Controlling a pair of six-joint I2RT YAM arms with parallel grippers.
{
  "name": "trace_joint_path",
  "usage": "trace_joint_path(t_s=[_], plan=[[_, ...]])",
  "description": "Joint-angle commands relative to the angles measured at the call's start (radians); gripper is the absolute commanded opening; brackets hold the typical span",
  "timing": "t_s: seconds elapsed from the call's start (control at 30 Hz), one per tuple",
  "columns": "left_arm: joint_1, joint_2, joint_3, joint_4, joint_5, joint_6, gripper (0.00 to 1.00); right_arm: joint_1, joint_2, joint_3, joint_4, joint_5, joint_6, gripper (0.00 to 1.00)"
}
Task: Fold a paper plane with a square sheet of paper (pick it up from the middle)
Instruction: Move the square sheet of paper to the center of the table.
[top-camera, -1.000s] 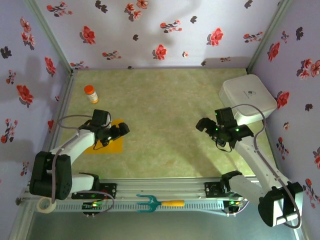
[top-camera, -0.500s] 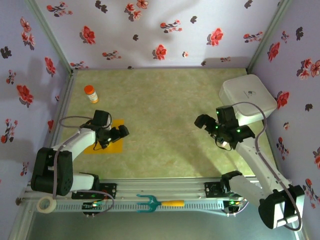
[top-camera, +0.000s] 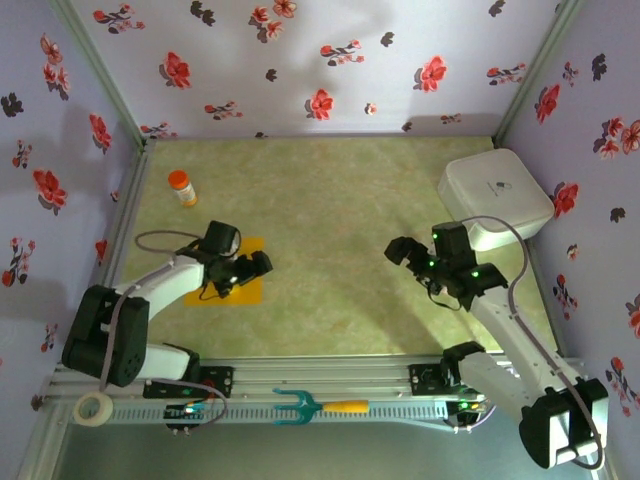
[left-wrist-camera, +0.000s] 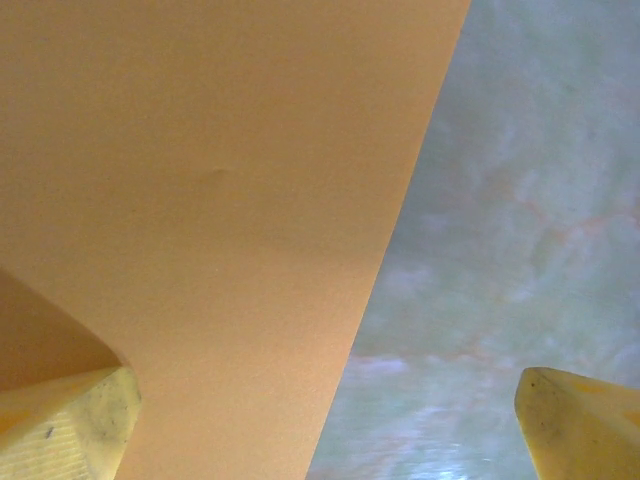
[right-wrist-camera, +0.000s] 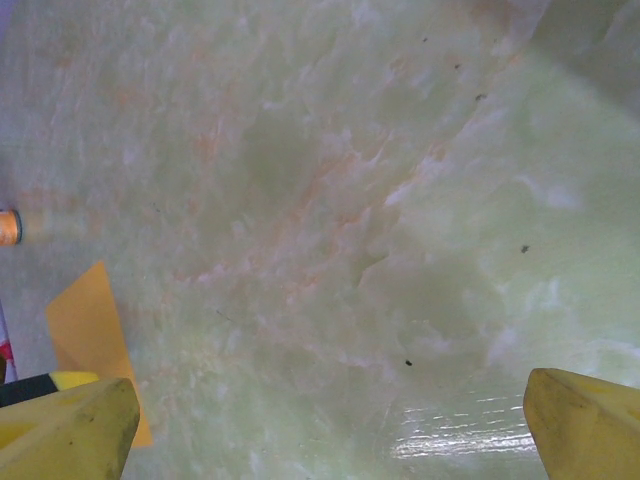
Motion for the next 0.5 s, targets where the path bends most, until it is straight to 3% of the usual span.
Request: trace_joint_path(t_s=[0.0,0.1,0.2,0.3,0.47], plan=[[-0.111,0.036,0.024,0.077,-0.002,-0.15,0.97,0.015,0.02,-0.026,0.067,-0.029,0.026,0.99],[-0.197,0.042,0.09,0.066,-0.06,-0.173,0.97,0.021,0.046,-0.045,0.108,-0.041,0.032,0.99],[-0.233,0.012,0.188,-0.058,-0.166,-0.101,0.98,0.023,0.067,-0.037,0.099,-0.026,0.026,0.99],[-0.208,-0.02,0.252,-0.21,-0.288,0.008,1.0,0.022,0.073,-0.013,0.054,-0.007,-0.007,0.99],[-0.106,-0.019,0.281,-0.341,-0.287,0.175,0.98,0.022,0.072,-0.007,0.062,-0.017,-0.013,0.99]])
